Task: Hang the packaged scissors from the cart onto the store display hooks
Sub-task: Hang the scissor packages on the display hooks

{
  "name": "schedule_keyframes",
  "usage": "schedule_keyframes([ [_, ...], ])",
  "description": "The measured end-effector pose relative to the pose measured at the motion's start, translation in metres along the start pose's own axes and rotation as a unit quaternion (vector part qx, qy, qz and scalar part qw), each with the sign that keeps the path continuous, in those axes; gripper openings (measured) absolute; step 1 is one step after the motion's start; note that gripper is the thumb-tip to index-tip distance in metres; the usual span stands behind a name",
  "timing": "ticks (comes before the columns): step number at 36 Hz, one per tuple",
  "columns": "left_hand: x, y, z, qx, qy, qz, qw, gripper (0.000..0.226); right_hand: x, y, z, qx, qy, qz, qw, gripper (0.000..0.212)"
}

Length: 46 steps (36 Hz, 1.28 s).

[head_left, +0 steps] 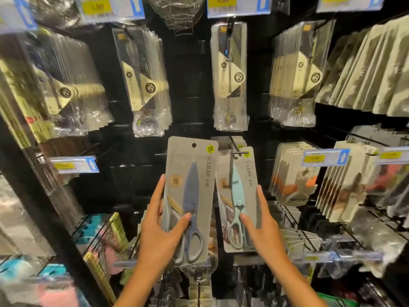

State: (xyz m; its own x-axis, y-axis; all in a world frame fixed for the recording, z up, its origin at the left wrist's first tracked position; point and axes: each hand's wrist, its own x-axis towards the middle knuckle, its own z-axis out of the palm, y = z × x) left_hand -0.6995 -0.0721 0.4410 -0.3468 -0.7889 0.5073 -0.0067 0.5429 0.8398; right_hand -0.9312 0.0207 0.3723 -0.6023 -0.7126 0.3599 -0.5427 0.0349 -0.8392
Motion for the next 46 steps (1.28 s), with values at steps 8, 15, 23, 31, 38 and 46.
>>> schedule_keyframes([
  [8, 0.009, 0.007, 0.002, -0.010, 0.001, 0.022, 1.000, 0.093, 0.036, 0.007, 0.017, -0.068, 0.021, 0.008, 0.997, 0.092],
  [15, 0.013, 0.004, 0.001, -0.026, 0.006, 0.023, 0.999, 0.094, 0.056, 0.016, 0.028, -0.102, 0.027, 0.015, 0.994, 0.094],
  [23, 0.014, 0.004, 0.002, -0.056, 0.005, 0.023, 0.998, 0.093, 0.058, 0.025, 0.024, -0.076, 0.007, 0.036, 0.996, 0.087],
  [31, 0.014, -0.004, 0.011, -0.078, -0.011, 0.034, 0.996, 0.096, 0.032, -0.009, 0.006, 0.094, -0.048, -0.043, 0.994, 0.044],
  [38, 0.007, -0.012, 0.030, -0.089, -0.022, 0.028, 0.995, 0.098, 0.010, -0.057, -0.008, 0.187, -0.141, -0.079, 0.969, 0.056],
  [46, -0.003, -0.025, 0.044, -0.126, -0.023, -0.003, 0.992, 0.098, 0.007, -0.047, -0.004, 0.163, -0.101, -0.060, 0.980, 0.064],
])
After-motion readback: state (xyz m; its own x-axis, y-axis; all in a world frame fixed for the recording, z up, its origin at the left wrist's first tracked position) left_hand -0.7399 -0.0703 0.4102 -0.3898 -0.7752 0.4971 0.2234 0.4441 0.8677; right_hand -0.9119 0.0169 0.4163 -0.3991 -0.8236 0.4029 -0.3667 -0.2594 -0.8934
